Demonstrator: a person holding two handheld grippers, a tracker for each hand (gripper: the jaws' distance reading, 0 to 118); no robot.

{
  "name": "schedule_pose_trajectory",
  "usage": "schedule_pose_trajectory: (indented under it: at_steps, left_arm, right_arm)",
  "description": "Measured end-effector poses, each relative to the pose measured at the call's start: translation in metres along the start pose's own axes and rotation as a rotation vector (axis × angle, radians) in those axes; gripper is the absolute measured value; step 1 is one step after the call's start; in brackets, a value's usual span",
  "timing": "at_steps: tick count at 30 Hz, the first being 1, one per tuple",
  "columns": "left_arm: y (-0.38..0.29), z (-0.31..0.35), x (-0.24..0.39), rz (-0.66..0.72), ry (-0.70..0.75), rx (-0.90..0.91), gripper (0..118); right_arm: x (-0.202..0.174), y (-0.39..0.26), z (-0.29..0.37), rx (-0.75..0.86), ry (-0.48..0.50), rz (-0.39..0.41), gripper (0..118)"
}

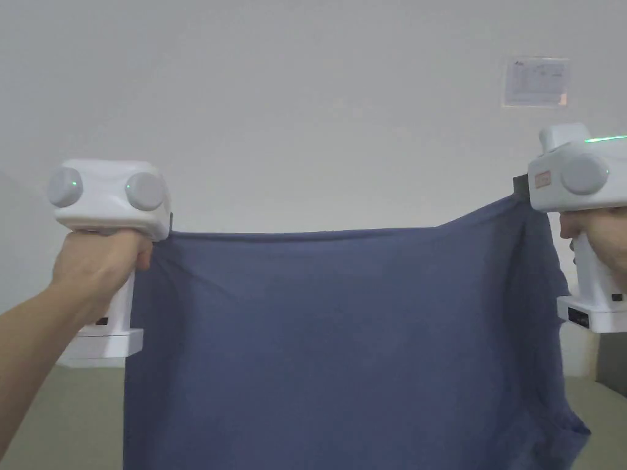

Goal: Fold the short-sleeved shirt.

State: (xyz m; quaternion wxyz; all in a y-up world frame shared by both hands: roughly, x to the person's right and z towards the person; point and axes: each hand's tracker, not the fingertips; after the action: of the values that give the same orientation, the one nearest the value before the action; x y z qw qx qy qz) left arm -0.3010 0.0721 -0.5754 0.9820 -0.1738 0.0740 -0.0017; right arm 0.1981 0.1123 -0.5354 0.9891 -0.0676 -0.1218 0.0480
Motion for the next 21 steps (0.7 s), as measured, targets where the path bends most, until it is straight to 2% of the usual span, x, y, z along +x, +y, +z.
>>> schedule_pose_trajectory:
  at_steps: [4, 9, 15, 20, 21]
  left_arm:
    - [0.008, -0.029, 0.011, -0.029, 0.026, 0.013, 4]
    - [0.003, -0.081, 0.017, -0.034, 0.054, 0.013, 4]
    - [-0.049, -0.142, 0.017, -0.067, 0.076, -0.048, 4]
    - [-0.110, -0.163, 0.025, -0.105, 0.056, -0.111, 4]
    - [-0.123, -0.168, 0.027, -0.111, 0.052, -0.129, 4]
  right_arm:
    - [-0.009, 0.009, -0.050, 0.032, -0.005, 0.050, 8]
    - [-0.040, -0.006, -0.063, 0.004, -0.012, 0.064, 8]
    - [-0.057, -0.075, -0.092, -0.057, 0.005, 0.093, 8]
    - [-0.063, -0.146, -0.115, -0.159, 0.020, 0.081, 8]
    - [-0.065, -0.161, -0.117, -0.188, 0.006, 0.103, 8]
